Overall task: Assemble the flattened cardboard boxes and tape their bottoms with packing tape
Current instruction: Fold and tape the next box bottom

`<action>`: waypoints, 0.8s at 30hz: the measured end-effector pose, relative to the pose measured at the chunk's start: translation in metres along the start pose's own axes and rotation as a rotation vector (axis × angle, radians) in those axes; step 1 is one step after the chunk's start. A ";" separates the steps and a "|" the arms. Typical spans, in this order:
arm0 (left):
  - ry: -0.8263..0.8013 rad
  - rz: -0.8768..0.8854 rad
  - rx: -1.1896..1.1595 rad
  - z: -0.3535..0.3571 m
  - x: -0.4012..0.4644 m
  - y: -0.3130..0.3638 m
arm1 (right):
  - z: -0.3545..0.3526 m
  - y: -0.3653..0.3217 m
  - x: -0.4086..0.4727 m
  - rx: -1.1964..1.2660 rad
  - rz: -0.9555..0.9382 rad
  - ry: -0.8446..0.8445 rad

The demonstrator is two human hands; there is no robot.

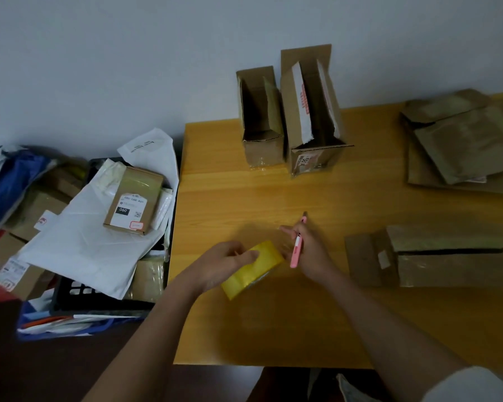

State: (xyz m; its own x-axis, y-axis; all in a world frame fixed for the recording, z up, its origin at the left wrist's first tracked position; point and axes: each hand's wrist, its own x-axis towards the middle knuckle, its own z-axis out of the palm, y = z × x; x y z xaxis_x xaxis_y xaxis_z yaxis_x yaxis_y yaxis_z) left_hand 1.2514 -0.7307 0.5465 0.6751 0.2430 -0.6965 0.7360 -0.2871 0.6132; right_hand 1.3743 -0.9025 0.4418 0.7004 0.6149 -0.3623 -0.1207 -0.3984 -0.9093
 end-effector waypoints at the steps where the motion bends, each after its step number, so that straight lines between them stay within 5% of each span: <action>1: 0.021 -0.013 0.089 0.006 0.004 0.006 | 0.001 0.001 -0.002 -0.042 -0.021 0.009; 7: -0.020 -0.060 -0.009 0.018 0.011 0.012 | -0.008 0.001 -0.006 -0.274 -0.055 0.083; 14: -0.038 -0.017 -0.112 0.015 -0.003 0.001 | -0.013 -0.010 -0.003 -0.060 0.127 0.179; 24: -0.020 -0.032 -0.286 -0.005 -0.030 -0.018 | -0.030 -0.039 -0.003 0.047 0.011 0.163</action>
State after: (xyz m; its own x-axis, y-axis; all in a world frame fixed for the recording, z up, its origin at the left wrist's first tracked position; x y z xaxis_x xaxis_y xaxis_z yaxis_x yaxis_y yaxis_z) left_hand 1.2183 -0.7283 0.5577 0.6526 0.2289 -0.7223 0.7429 -0.0056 0.6694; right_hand 1.3980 -0.9098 0.4847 0.8033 0.4908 -0.3374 -0.1585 -0.3699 -0.9154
